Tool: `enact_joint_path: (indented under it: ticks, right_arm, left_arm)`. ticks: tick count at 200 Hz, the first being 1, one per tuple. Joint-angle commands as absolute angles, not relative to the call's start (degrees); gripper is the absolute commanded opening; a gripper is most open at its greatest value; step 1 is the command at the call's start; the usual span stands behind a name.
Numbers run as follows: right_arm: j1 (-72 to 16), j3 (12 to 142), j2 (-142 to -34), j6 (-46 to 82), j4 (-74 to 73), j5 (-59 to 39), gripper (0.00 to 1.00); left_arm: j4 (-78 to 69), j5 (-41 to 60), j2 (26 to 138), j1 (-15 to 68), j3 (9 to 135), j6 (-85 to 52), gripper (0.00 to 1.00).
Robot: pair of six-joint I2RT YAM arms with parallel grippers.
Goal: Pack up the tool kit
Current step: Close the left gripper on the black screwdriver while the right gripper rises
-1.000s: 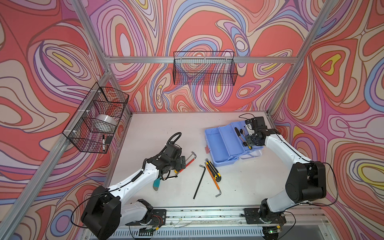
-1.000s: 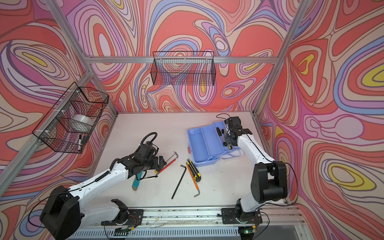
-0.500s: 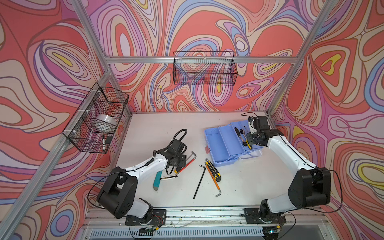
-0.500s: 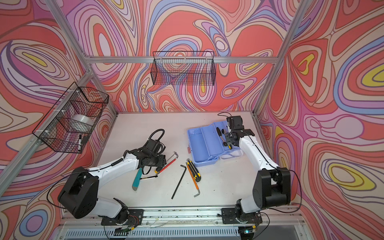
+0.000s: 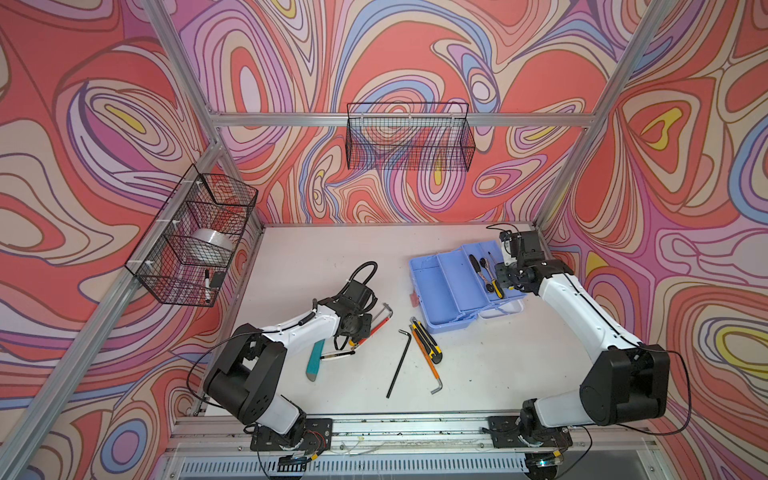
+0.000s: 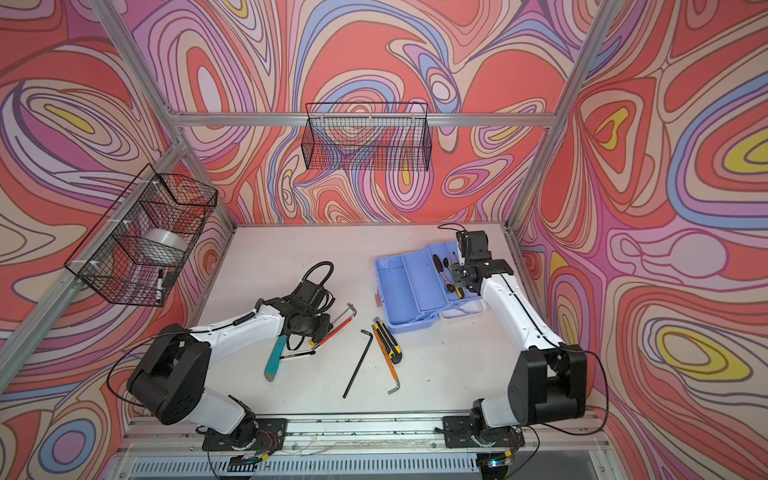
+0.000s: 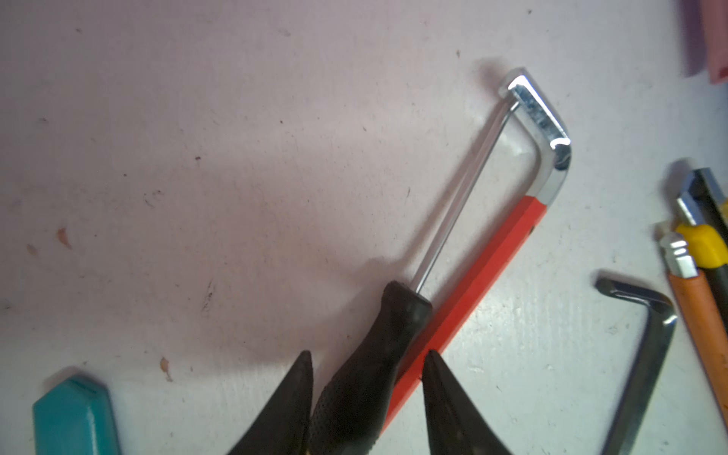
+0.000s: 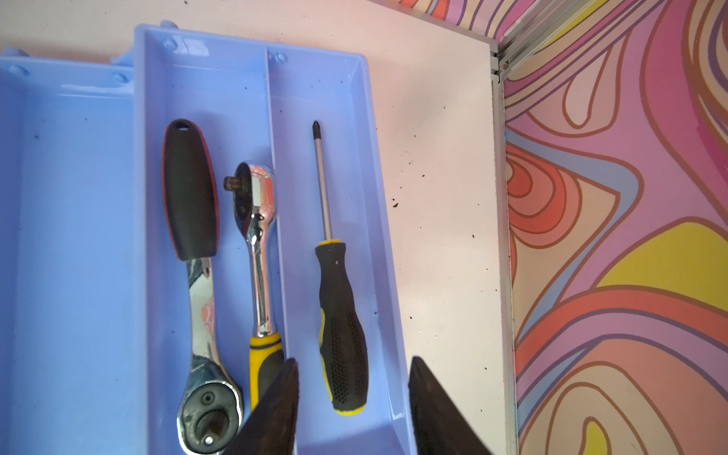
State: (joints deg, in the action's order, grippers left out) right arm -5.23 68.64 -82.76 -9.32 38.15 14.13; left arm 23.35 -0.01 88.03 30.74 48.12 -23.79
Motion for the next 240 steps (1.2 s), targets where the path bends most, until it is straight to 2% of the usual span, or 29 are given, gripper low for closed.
enact_joint_path:
  ticks: [1, 46, 130, 208, 240]
  right_arm:
    - [-4.8, 69.2, -81.5, -8.6, 38.1, 14.3, 0.47]
    - [-4.7, 69.7, -81.5, -8.3, 38.3, 13.8, 0.47]
    - [-4.7, 70.1, -80.4, -7.1, 38.8, 13.9, 0.47]
    - [-4.7, 70.6, -78.8, -3.9, 40.7, 14.2, 0.48]
    - [-4.8, 68.9, -76.1, 1.3, 40.1, 6.1, 0.52]
  left_arm:
    - [24.3, 0.2, 89.0, 30.4, 48.5, -22.7, 0.45]
    - [23.3, 0.9, 90.6, 30.4, 48.7, -23.3, 0.37]
    - [22.8, 0.4, 93.8, 30.4, 49.8, -23.5, 0.29]
    - [22.4, 0.7, 94.9, 30.0, 51.7, -24.4, 0.1]
    - [21.8, 2.4, 92.6, 29.9, 52.6, -26.4, 0.08]
